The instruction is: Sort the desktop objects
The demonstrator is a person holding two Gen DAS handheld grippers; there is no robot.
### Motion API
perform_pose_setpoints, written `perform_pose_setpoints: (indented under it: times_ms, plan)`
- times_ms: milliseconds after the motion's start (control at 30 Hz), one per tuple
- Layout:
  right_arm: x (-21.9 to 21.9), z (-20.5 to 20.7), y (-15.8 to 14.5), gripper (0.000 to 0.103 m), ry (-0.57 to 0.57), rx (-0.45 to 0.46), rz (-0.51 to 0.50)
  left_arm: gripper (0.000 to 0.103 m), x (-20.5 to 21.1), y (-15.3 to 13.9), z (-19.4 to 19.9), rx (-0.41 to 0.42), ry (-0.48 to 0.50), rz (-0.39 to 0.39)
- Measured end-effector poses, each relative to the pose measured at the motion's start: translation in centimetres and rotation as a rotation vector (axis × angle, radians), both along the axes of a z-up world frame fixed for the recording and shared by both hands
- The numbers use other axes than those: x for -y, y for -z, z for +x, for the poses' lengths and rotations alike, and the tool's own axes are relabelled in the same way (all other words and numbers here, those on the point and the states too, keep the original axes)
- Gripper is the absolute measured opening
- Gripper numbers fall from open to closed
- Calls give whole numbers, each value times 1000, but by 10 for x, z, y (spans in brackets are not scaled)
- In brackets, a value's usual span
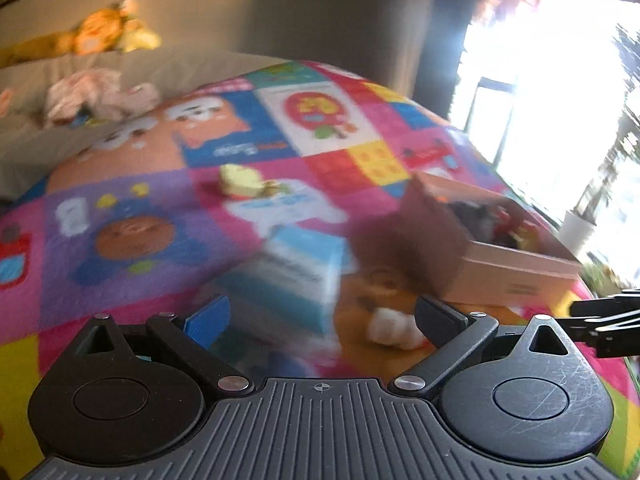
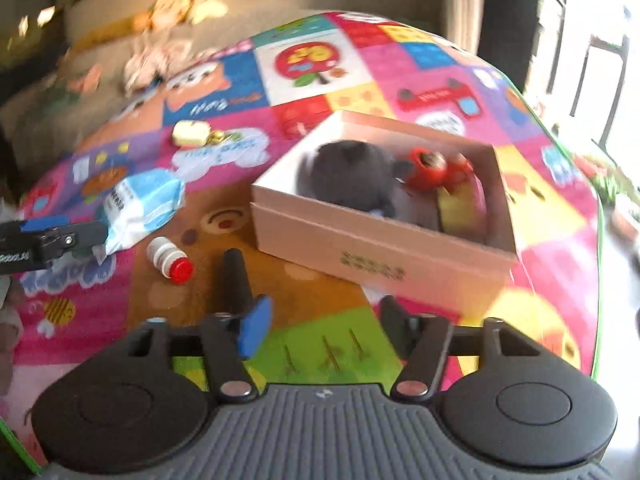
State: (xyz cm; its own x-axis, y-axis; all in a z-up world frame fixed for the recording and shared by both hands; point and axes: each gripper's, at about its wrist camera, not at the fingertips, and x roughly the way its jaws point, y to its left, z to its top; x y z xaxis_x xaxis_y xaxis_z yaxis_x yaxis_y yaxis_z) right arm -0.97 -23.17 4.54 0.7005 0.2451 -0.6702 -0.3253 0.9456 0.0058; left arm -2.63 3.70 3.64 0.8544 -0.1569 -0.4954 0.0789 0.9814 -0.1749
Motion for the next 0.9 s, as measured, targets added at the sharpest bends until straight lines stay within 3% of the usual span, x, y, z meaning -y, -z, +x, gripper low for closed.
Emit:
perform_pose_setpoints:
  times_ms: [133,233,400,567,600,733,900]
  plan:
    - [15,-7,18,68,57,-28,89,100,33,2,13,-39,87,81]
    - [20,-9,29,68,75,-39,97,92,52,8,22,-68,129,114]
    - [28,-19,36,84,93,19,80,85,83,10,26,-64,217,197]
    - [44,-28,43,86,126,32,163,85,119,21,37,-53,290,344]
    - [47,-31,41,93,134,57,184,85,126,23,40,-49,301,367]
    - [55,-35,40,98,162,96,238,85,141,25,52,-18,281,440]
    - [58,-31,41,100,171,78,265,91,133,19,49,-25,244,421]
